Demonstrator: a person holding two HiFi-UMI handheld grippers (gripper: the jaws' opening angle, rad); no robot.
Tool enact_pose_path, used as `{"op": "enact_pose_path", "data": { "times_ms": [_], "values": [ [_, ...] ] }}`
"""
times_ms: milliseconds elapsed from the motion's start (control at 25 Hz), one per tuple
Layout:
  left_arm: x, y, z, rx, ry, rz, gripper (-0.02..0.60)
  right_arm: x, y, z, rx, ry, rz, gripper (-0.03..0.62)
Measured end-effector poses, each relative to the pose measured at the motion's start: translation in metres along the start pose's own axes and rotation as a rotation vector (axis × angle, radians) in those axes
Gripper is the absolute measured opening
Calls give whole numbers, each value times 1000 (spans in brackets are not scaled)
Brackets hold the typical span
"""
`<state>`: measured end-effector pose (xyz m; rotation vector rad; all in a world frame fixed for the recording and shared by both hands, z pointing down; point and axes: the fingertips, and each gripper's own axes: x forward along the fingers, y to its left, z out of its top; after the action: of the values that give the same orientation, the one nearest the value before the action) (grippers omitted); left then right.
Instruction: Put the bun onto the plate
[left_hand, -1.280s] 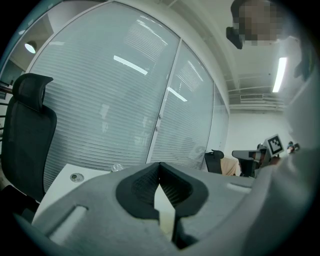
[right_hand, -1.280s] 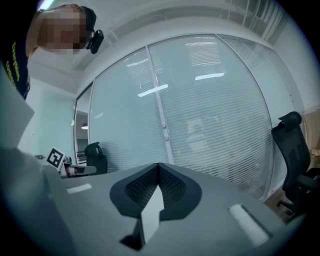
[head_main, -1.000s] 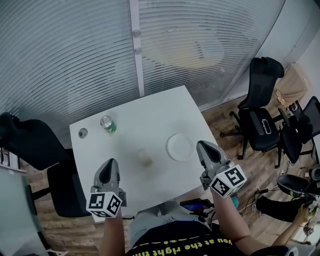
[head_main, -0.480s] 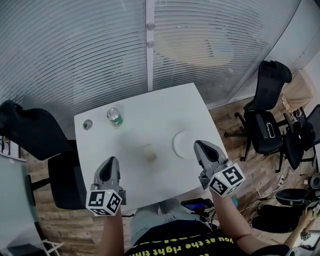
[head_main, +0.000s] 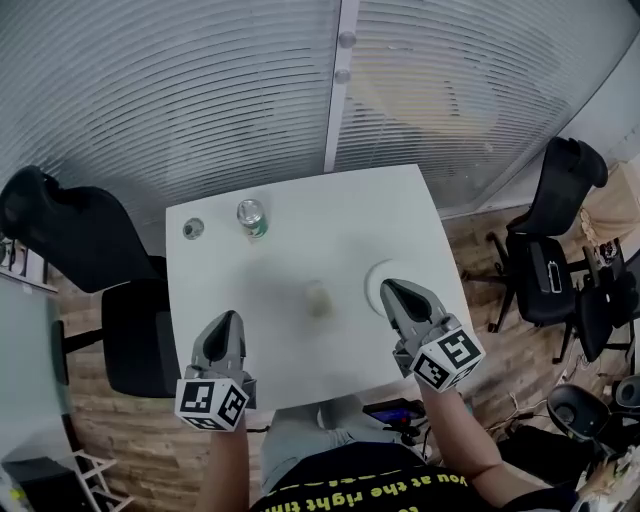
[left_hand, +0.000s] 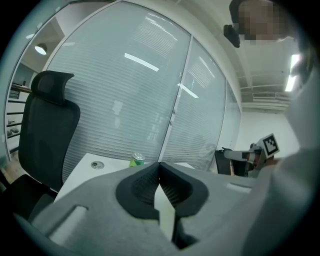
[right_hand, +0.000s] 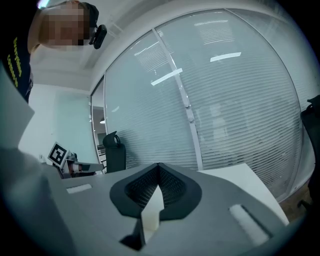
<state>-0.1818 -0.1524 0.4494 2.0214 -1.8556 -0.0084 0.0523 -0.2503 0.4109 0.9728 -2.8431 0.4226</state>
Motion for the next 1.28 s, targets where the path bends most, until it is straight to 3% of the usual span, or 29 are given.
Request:
{"op": "enact_pose_path", "data": {
  "times_ms": [600, 1160, 1280],
  "values": [
    [-20, 25, -18, -41, 7, 91, 1, 70, 22, -62, 39, 140, 111, 6],
    [-28, 30, -47, -79, 27, 119, 0, 95, 15, -130, 67, 261, 84, 9],
    [-29, 30, -52, -88, 33, 122, 1, 101, 16, -143, 65, 287, 81, 35]
  ]
}}
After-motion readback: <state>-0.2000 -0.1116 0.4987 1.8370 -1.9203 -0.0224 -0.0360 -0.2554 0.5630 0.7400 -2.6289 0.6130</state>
